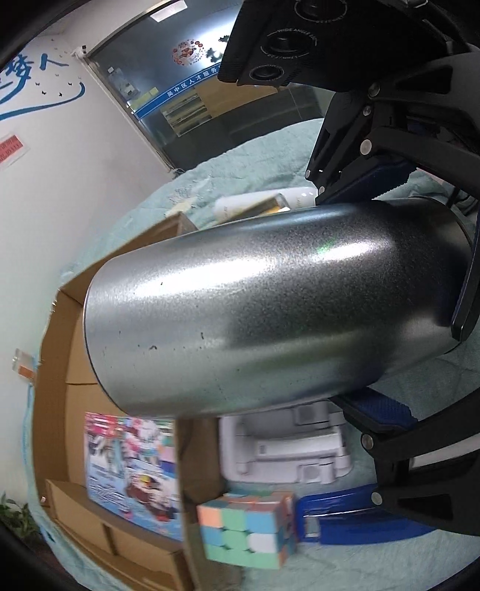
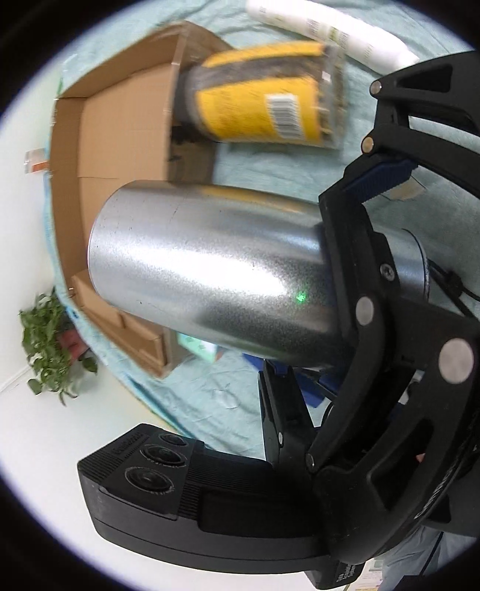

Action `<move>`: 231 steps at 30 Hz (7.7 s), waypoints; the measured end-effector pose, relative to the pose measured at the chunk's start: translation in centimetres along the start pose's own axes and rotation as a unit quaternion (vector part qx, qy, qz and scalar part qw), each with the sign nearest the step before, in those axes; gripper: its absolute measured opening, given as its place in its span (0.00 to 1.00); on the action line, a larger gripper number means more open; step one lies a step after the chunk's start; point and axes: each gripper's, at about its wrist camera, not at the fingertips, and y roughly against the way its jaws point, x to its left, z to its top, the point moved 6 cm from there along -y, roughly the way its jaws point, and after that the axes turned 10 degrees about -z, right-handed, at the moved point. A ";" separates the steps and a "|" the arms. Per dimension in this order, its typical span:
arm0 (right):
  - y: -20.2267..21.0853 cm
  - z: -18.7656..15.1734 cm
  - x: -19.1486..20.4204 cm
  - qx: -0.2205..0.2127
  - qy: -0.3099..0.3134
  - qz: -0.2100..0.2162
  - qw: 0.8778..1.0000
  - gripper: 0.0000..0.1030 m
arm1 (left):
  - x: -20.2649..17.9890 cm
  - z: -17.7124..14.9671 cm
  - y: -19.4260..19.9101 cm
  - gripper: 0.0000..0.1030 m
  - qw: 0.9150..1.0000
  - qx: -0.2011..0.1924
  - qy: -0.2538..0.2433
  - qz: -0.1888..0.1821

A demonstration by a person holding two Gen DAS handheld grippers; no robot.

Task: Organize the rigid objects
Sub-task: 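Grasp the silver can with both grippers and lift it, then set the silver can upright in the box beside the game box and release, then move both grippers to the yellow-labelled jar and close on it, then lift the jar with both grippers and lower it beside the silver can, then open both grippers and move them to the white spray bottle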

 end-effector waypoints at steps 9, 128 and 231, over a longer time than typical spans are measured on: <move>1.7 5.2 -1.5 -0.035 0.003 -0.004 0.999 0.87 | -1.5 6.7 1.7 0.85 0.999 -0.019 -0.032 0.008; -3.7 0.6 -7.0 0.038 -0.149 0.035 0.988 0.78 | 4.7 3.3 -7.1 0.82 0.995 0.042 0.070 -0.057; 4.2 -5.6 -18.1 -0.065 -0.245 -0.201 0.946 0.65 | 1.0 -1.1 1.2 1.00 0.968 -0.093 -0.083 0.216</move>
